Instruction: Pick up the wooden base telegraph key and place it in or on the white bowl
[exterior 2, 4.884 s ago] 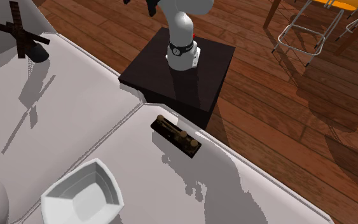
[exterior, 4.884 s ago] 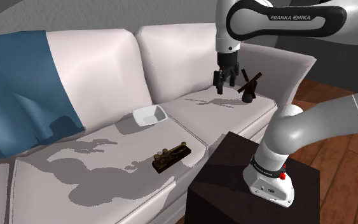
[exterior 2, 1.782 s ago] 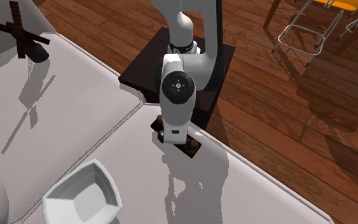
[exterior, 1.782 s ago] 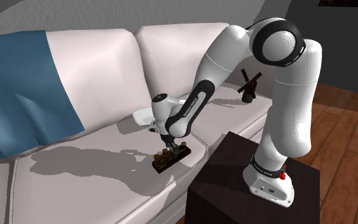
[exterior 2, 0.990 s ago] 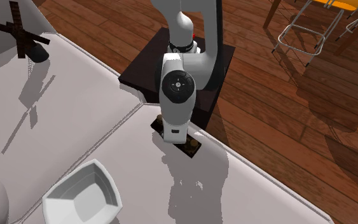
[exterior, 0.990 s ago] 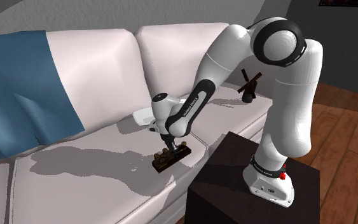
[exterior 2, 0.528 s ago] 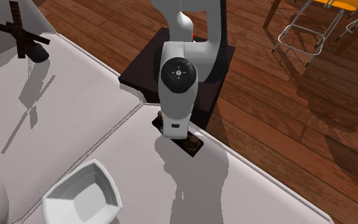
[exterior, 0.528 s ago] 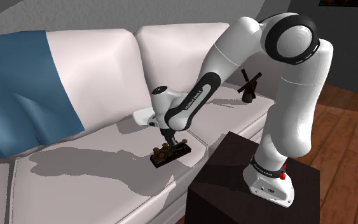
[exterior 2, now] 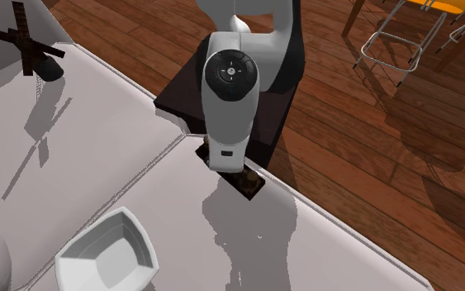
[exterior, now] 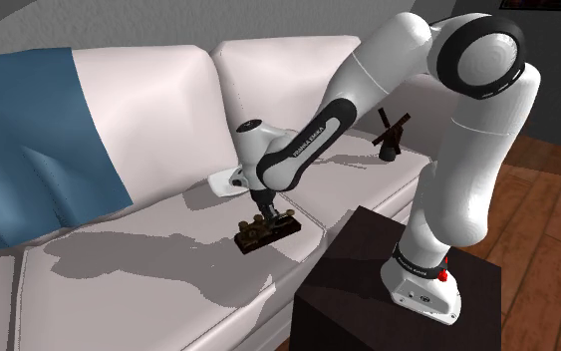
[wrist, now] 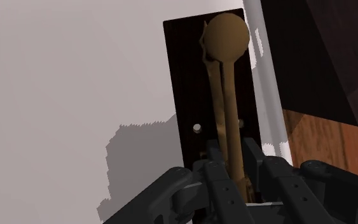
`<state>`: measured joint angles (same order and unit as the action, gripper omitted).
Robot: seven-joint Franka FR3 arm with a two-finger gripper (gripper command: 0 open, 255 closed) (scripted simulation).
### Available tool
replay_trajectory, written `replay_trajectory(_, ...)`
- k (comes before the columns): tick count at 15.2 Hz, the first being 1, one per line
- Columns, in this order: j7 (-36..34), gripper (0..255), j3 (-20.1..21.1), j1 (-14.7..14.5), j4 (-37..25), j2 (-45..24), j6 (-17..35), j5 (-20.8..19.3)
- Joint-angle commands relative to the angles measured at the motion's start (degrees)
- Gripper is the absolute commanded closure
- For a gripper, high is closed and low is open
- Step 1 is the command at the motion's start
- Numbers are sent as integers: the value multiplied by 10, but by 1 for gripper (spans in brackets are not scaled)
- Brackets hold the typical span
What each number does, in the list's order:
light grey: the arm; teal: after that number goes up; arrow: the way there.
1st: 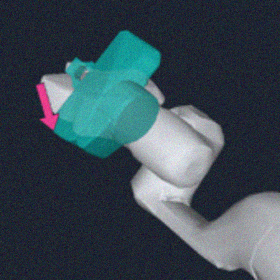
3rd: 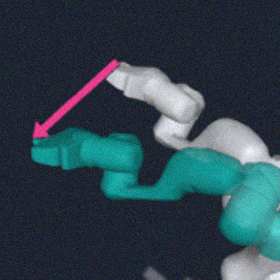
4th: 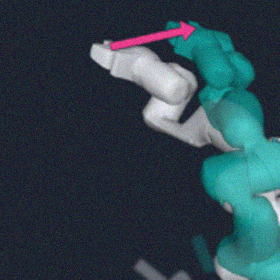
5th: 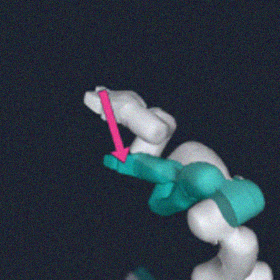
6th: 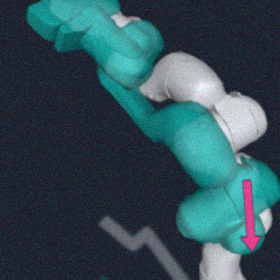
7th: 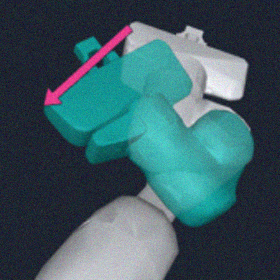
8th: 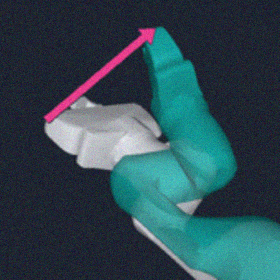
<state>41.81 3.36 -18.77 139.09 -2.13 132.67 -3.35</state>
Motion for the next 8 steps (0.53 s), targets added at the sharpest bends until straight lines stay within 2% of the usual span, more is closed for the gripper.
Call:
replay_trajectory(1, 1, 255, 0, 0, -4, 13, -17, 2)
replay_trajectory(8, 7, 255, 1, -1, -21, 53, -73, 7)
